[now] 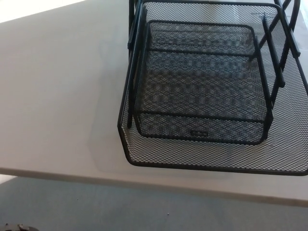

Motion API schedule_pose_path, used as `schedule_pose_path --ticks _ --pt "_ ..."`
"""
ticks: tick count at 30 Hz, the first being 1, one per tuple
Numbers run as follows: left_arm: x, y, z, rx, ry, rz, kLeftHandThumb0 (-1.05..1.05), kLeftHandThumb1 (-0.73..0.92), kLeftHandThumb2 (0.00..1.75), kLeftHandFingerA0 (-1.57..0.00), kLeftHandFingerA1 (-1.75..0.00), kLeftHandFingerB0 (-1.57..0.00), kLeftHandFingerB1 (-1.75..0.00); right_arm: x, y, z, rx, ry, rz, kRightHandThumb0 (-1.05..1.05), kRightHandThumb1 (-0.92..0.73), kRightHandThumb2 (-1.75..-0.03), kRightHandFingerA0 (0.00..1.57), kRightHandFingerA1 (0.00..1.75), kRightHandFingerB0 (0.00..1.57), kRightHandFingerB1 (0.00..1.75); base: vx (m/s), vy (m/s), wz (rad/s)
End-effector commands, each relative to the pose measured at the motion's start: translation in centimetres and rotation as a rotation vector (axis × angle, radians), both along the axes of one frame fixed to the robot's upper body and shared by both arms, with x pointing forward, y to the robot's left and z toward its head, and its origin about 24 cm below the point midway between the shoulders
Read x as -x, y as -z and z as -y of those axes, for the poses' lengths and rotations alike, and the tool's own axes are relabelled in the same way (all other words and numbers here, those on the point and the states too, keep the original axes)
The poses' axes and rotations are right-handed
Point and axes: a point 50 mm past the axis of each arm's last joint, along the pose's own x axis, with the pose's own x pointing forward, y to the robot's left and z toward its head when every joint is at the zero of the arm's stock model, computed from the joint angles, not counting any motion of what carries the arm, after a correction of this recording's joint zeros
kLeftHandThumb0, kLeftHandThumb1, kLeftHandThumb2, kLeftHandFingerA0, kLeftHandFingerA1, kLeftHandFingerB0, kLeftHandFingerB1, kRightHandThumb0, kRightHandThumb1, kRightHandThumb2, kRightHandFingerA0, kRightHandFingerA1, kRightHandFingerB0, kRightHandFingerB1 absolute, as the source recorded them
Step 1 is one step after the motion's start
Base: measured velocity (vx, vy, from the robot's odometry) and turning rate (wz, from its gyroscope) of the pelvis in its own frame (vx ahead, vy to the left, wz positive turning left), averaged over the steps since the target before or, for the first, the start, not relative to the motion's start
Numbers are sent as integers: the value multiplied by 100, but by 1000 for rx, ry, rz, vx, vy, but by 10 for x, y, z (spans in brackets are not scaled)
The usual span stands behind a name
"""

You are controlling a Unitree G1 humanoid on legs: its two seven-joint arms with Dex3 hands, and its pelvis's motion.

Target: A balck drawer is kept on the middle of the table and the robot uses its right hand to push it back away from the robot

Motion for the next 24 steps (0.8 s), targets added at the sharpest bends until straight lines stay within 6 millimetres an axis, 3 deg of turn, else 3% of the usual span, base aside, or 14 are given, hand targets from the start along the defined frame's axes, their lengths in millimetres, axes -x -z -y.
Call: schedule_pose_path --ticks 1,3,4,12,13,14,15,16,17,19,21,22,23,24 --pt "-2 -7 -2 54 30 27 -71 78 63 -34 -33 -31 -32 7 -56 -38 -129 -370 -158 -80 -78 -68 37 37 29 33 0 0 0" --pt "-4 -7 -1 53 35 27 -71 78 63 -35 -34 -31 -32 4 -59 -41 -114 -390 -139 -77 -78 -68 37 38 30 33 0 0 0" --pt "-5 -7 -1 53 33 29 -71 77 64 -36 -34 -31 -31 2 -61 -43 -105 -397 -129 -76 -67 -103 35 53 18 42 0 0 0" --pt "-6 -7 0 67 25 29 -71 75 63 -37 -34 -28 -31 -17 -68 -55 -38 -411 -89 -67 -64 -101 35 55 16 44 0 0 0" --pt "-6 -7 1 62 30 27 -70 75 63 -35 -34 -28 -31 -19 -68 -56 -27 -411 -91 -69 -80 -64 37 39 29 33 0 0 0" --pt "-6 -6 1 55 35 24 -70 75 63 -35 -34 -28 -31 -20 -67 -58 -15 -411 -95 -69 -80 -64 37 39 29 33 0 0 0" --pt "-6 -6 1 52 37 24 -70 75 63 -35 -34 -28 -31 -21 -67 -59 -14 -411 -96 -65 -63 -101 35 55 15 44 0 0 0" --pt "-6 -6 1 50 38 23 -70 75 63 -35 -34 -28 -31 -22 -67 -60 -15 -412 -96 -65 -63 -101 35 55 15 44 0 0 0" --pt "-6 -6 1 44 44 24 -62 57 98 -34 -53 -13 -42 -24 -66 -62 -17 -416 -97 -67 -80 -64 37 40 30 33 0 0 0" --pt "-7 -6 1 31 53 26 -63 58 98 -34 -53 -13 -42 -27 -64 -66 -10 -431 -95 -67 -81 -64 37 39 29 33 0 0 0" --pt "-7 -6 1 36 50 24 -71 70 64 -38 -36 -27 -31 -30 -63 -69 -2 -442 -97 -69 -82 -65 37 39 29 33 0 0 0" --pt "-7 -6 2 44 44 23 -71 70 64 -38 -36 -27 -31 -32 -61 -71 5 -452 -102 -69 -82 -65 37 39 29 33 0 0 0" --pt "-7 -6 2 45 46 25 -62 57 97 -35 -53 -14 -42 -35 -60 -75 22 -459 -105 -70 -83 -65 38 39 29 33 0 0 0" --pt "-7 -6 2 45 47 26 -62 57 97 -35 -53 -14 -42 -36 -59 -76 27 -460 -106 -70 -83 -65 38 39 29 33 0 0 0"
